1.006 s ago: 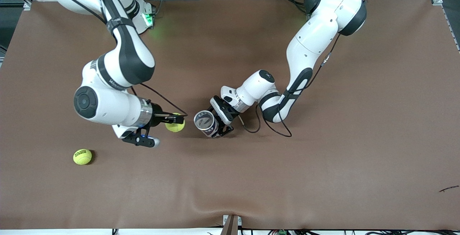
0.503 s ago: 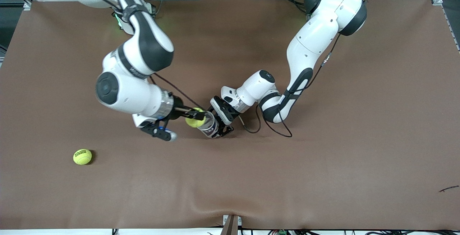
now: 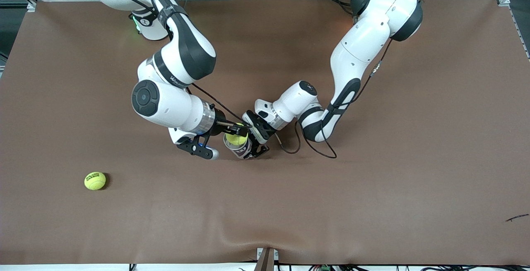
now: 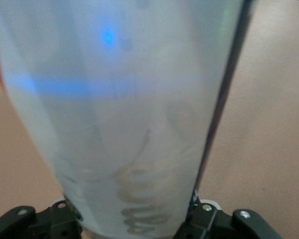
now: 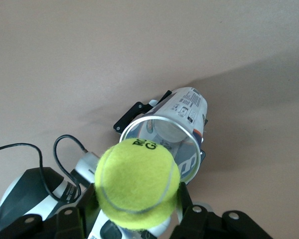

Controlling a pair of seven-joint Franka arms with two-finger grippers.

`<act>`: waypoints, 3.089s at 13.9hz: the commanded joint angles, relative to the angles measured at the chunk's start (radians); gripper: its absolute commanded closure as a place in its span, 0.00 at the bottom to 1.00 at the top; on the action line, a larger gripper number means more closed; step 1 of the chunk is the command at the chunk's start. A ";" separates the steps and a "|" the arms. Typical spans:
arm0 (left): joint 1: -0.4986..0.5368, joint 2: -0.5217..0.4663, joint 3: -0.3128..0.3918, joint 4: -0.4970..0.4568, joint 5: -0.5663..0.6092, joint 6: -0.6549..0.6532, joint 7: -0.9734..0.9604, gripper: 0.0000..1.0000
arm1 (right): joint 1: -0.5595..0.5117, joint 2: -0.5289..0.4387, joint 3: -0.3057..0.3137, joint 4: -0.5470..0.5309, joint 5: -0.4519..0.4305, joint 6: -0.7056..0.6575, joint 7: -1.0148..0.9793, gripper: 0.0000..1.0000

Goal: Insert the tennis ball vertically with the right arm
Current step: 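Push the ball into the tube and open the right gripper, then move the right gripper back to the second tennis ball, then grasp the second tennis ball with the right gripper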

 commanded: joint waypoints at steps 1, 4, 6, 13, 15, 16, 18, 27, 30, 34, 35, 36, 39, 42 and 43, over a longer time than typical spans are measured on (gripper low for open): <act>0.007 0.001 0.006 0.009 0.028 0.024 -0.005 0.27 | -0.002 -0.004 -0.012 -0.023 -0.018 -0.005 -0.003 0.85; 0.007 0.002 0.006 0.009 0.026 0.024 -0.005 0.27 | -0.003 -0.006 -0.012 -0.029 -0.032 -0.014 -0.001 0.13; 0.007 0.001 0.006 0.007 0.028 0.024 -0.006 0.27 | -0.008 -0.007 -0.015 -0.029 -0.030 -0.028 0.005 0.00; 0.007 0.001 0.008 0.007 0.028 0.024 -0.005 0.26 | -0.160 -0.009 -0.018 -0.028 -0.065 -0.150 -0.200 0.00; 0.009 -0.001 0.006 0.006 0.028 0.024 -0.006 0.25 | -0.199 -0.009 -0.018 -0.028 -0.161 -0.193 -0.277 0.00; 0.009 -0.001 0.006 0.006 0.028 0.025 -0.006 0.24 | -0.209 -0.009 -0.018 -0.028 -0.220 -0.215 -0.314 0.00; 0.009 0.001 0.006 0.006 0.028 0.027 -0.006 0.23 | -0.245 -0.001 -0.018 -0.028 -0.352 -0.224 -0.375 0.00; 0.007 0.002 0.006 0.007 0.026 0.027 -0.006 0.20 | -0.509 0.091 -0.018 -0.022 -0.487 -0.125 -1.048 0.00; 0.007 0.001 0.006 0.009 0.026 0.027 -0.006 0.20 | -0.580 0.138 -0.018 -0.019 -0.507 -0.108 -1.243 0.00; 0.007 0.001 0.006 0.009 0.026 0.027 -0.006 0.20 | -0.627 0.197 -0.015 -0.017 -0.495 0.041 -1.544 0.00; 0.007 0.002 0.008 0.009 0.026 0.027 -0.006 0.20 | -0.629 0.207 -0.015 -0.017 -0.493 0.056 -1.590 0.00; 0.007 0.002 0.008 0.009 0.026 0.027 -0.006 0.20 | -0.635 0.220 -0.015 -0.017 -0.489 0.084 -1.631 0.00; 0.007 0.002 0.008 0.009 0.026 0.027 -0.006 0.20 | -0.657 0.240 -0.012 -0.017 -0.438 0.150 -1.718 0.00; 0.007 0.002 0.006 0.009 0.026 0.027 -0.006 0.20 | -0.663 0.250 -0.012 -0.017 -0.434 0.175 -1.735 0.00; 0.007 0.002 0.008 0.009 0.026 0.027 -0.006 0.20 | -0.664 0.252 -0.012 -0.017 -0.434 0.187 -1.735 0.00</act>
